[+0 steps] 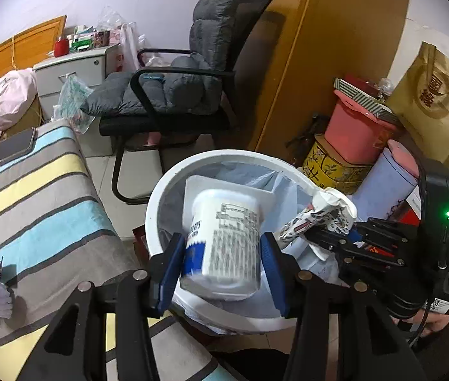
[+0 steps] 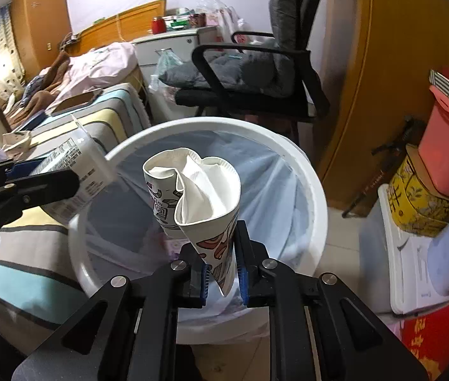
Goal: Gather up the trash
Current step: 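Carry both cups over the white bin and open both grippers to drop them, then withdraw both grippers from the bin back toward the table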
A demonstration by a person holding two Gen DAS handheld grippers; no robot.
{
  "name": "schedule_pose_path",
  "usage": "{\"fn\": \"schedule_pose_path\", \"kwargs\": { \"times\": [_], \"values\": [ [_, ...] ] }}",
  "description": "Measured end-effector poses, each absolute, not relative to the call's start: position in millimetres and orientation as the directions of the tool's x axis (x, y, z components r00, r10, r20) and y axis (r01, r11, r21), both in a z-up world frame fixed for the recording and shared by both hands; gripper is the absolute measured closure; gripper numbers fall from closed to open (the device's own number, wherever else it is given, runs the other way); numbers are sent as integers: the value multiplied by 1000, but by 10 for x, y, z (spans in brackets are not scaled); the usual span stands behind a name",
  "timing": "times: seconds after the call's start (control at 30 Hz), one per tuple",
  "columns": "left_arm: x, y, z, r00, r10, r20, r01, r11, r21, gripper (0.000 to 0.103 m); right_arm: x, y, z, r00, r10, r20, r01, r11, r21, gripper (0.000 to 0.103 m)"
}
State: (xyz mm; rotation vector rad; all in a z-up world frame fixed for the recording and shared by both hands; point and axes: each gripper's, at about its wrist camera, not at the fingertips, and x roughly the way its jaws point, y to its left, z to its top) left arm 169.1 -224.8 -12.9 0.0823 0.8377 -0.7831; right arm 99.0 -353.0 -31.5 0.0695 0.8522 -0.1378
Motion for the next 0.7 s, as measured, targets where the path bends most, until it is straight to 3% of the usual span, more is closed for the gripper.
{"fn": "schedule_pose_path", "kwargs": {
  "times": [0.1, 0.23, 0.7],
  "values": [
    [1704, -2250, -145, 409, -588, -698, 652, 723, -228, 51, 991, -3590, -327, 651, -98, -752, 165, 986, 14, 81],
    [1712, -2224, -151, 410, -586, -699, 646, 728, -231, 48, 991, -3612, -326, 653, -94, -751, 177, 984, 31, 55],
    [1581, -1925, 7, 481, -568, -667, 620, 759, -199, 40, 888, -3452, -151, 707, -106, -699, 177, 984, 30, 54]
  ]
}}
